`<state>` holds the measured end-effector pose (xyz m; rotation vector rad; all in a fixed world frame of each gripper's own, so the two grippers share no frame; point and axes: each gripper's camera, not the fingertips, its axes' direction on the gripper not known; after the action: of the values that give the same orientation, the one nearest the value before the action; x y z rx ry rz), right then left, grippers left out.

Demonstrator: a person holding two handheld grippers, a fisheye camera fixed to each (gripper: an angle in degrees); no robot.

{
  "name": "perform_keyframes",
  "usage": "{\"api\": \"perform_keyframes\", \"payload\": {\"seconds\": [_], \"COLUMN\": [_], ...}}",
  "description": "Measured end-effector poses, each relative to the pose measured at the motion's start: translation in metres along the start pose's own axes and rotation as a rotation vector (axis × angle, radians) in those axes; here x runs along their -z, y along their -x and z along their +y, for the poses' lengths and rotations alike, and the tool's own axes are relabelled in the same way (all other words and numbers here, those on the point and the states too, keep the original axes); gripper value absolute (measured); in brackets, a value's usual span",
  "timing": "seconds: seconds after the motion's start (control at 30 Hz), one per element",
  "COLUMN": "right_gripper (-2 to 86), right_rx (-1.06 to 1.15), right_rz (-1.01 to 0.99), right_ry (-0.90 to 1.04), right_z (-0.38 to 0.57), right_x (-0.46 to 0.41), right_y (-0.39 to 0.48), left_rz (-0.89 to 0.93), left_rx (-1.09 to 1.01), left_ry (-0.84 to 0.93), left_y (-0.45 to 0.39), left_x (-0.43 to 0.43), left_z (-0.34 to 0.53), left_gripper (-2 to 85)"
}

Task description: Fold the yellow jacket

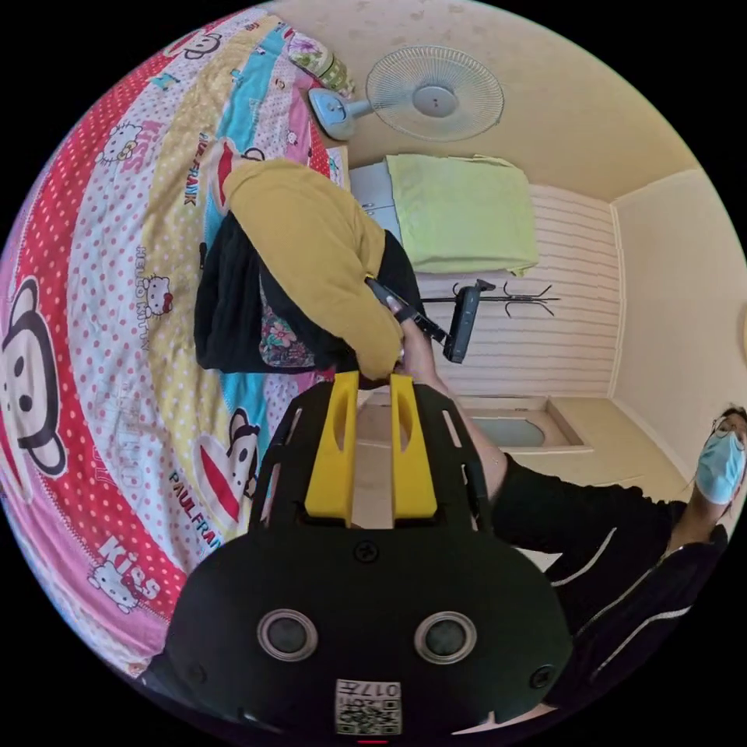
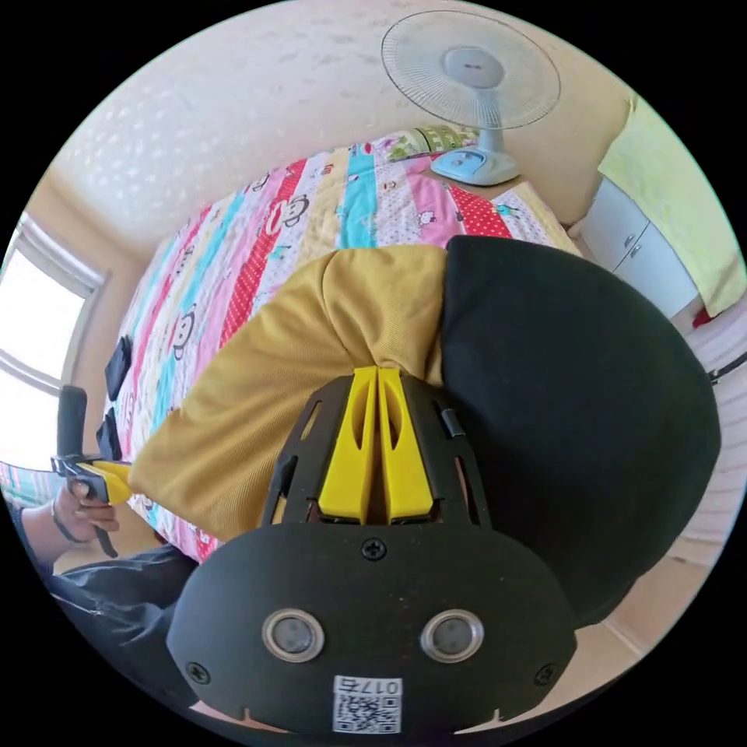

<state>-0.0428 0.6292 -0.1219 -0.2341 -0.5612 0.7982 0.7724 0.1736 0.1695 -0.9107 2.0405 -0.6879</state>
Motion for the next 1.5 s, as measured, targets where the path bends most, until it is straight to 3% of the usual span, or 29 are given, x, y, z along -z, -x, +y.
{"api": "perform_keyframes", "payload": {"seconds": [0.27, 0.63, 0.73, 0.83, 1.0, 1.13, 1.33, 1.5], "right_gripper": [1.3, 5.4, 4.6, 3.9, 3.0, 2.4, 2.7, 3.5], "right_rx": [-0.106, -0.085, -0.063, 0.0, 0.011, -0.057, 0.07, 0.191], "right_rz": [-0.228, -0.202, -0.244, -0.242, -0.271, -0.521, -0.747, -0.782], "right_ry": [0.016, 0.055, -0.046, -0.03, -0.001, -0.059, 0.395, 0.722], "right_z": [0.001, 0.023, 0.046, 0.063, 0.097, 0.129, 0.141, 0.149], "right_x": [-0.007, -0.019, -0.005, -0.009, -0.039, -0.07, -0.202, -0.286], "right_y": [-0.059, -0.162, -0.189, -0.209, -0.256, -0.294, -0.277, -0.231], "left_rz": [-0.049, 0.01, -0.026, -0.12, -0.125, -0.007, 0.157, 0.298], "left_rx": [-0.002, -0.065, -0.12, -0.137, 0.042, 0.27, 0.636, 0.753], "left_ry": [-0.128, -0.122, -0.12, -0.122, -0.135, -0.221, -0.461, -0.865], "left_y": [0.02, 0.018, 0.008, 0.008, 0.068, 0.135, 0.239, 0.293], "left_x": [0.089, 0.101, 0.115, 0.135, 0.163, 0.186, 0.24, 0.301], "left_z": [0.039, 0.016, 0.012, 0.015, 0.045, 0.095, 0.239, 0.37], "left_gripper": [7.3, 7.0, 6.5, 5.2, 0.1, -0.8, -1.0, -1.0]}}
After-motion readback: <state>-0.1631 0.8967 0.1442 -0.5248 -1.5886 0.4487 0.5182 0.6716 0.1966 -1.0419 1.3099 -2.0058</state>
